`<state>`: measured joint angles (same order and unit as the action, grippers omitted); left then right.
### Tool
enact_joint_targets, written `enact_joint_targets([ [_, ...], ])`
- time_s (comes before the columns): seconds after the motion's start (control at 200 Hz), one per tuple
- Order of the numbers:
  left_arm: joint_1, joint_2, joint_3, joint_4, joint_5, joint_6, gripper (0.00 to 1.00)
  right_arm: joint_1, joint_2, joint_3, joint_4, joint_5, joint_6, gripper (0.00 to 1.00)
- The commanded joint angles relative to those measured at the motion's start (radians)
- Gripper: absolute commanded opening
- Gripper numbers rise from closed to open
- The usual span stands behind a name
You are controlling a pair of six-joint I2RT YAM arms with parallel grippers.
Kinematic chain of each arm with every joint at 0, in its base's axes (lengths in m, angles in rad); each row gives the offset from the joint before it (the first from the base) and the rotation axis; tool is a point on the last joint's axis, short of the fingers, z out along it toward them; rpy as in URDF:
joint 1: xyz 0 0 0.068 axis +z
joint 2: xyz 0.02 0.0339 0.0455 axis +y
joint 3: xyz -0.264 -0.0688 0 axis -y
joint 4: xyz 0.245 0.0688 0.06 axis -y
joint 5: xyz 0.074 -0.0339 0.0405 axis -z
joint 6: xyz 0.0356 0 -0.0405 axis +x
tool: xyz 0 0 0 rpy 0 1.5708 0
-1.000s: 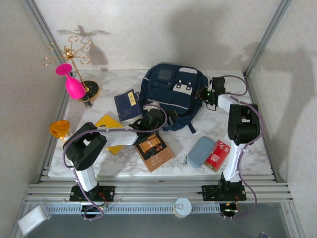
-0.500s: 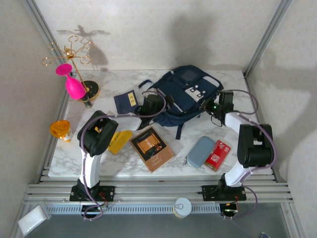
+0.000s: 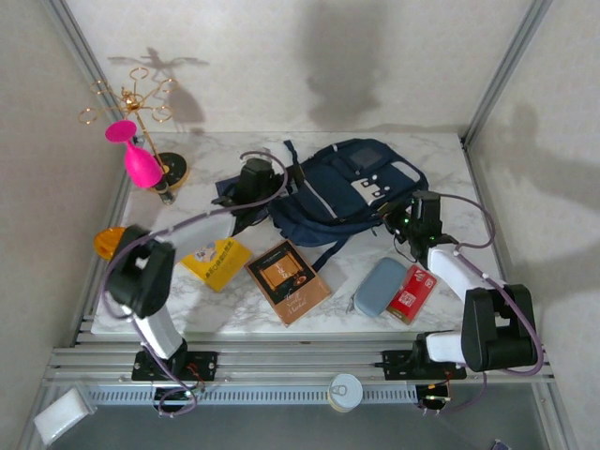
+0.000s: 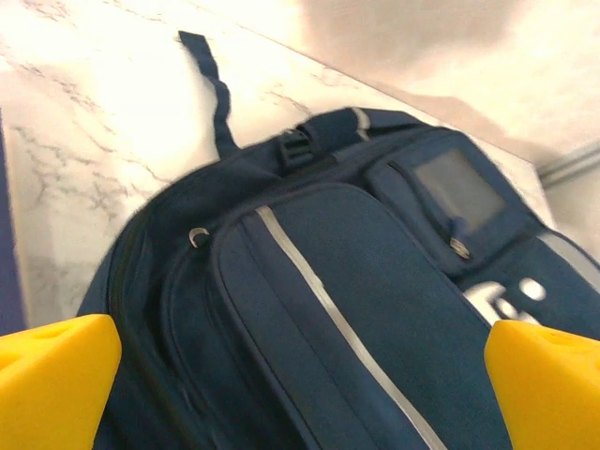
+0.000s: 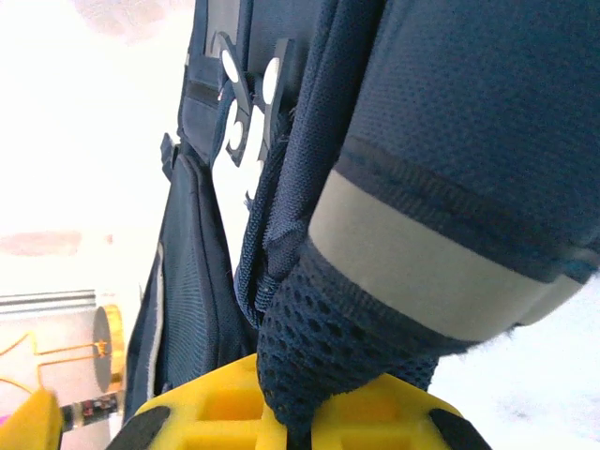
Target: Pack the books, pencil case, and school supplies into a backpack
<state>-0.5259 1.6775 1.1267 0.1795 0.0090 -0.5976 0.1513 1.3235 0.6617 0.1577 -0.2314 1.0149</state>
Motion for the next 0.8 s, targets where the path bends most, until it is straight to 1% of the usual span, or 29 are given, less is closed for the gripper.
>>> enact_joint_targets([
  [0.0,-0.085,-0.141,-0.119,-0.065,0.014,-0.001,0.99,0.039,-0.037,-0.009,0.112,-0.003,0.105,0.00],
  [0.1,-0.213,-0.232,-0.200,-0.058,-0.039,-0.030,0.99,0.075,-0.043,-0.009,0.132,0.007,0.143,0.00],
  [0.16,-0.283,-0.257,-0.229,-0.036,-0.061,-0.060,0.99,0.103,-0.053,-0.012,0.139,0.029,0.173,0.00],
  [0.205,-0.334,-0.262,-0.243,-0.014,-0.072,-0.070,0.96,0.123,-0.062,-0.011,0.139,0.052,0.188,0.00],
  [0.27,-0.407,-0.254,-0.256,0.025,-0.112,-0.077,0.90,0.140,-0.074,-0.010,0.127,0.079,0.207,0.00],
  [0.32,-0.457,-0.235,-0.269,0.081,-0.130,-0.062,0.84,0.142,-0.079,-0.016,0.135,0.073,0.225,0.00],
  [0.401,-0.514,-0.179,-0.278,0.194,-0.120,-0.014,0.76,0.150,-0.088,-0.025,0.156,0.069,0.253,0.00],
  [0.451,-0.536,-0.120,-0.287,0.278,-0.094,0.053,0.74,0.159,-0.093,-0.025,0.157,0.072,0.260,0.00],
  [0.496,-0.542,-0.060,-0.282,0.336,-0.080,0.087,0.73,0.167,-0.095,-0.024,0.157,0.078,0.266,0.00],
  [0.606,-0.544,0.095,-0.177,0.333,-0.109,0.100,0.66,0.173,-0.103,-0.021,0.158,0.087,0.279,0.00],
  [0.636,-0.548,0.126,-0.147,0.321,-0.135,0.103,0.63,0.173,-0.105,-0.022,0.157,0.091,0.281,0.00],
  [0.676,-0.552,0.159,-0.119,0.311,-0.200,0.090,0.59,0.174,-0.109,-0.021,0.152,0.098,0.282,0.00],
  [0.796,-0.555,0.227,-0.094,0.382,-0.282,0.092,0.59,0.176,-0.116,-0.024,0.159,0.105,0.293,0.00],
])
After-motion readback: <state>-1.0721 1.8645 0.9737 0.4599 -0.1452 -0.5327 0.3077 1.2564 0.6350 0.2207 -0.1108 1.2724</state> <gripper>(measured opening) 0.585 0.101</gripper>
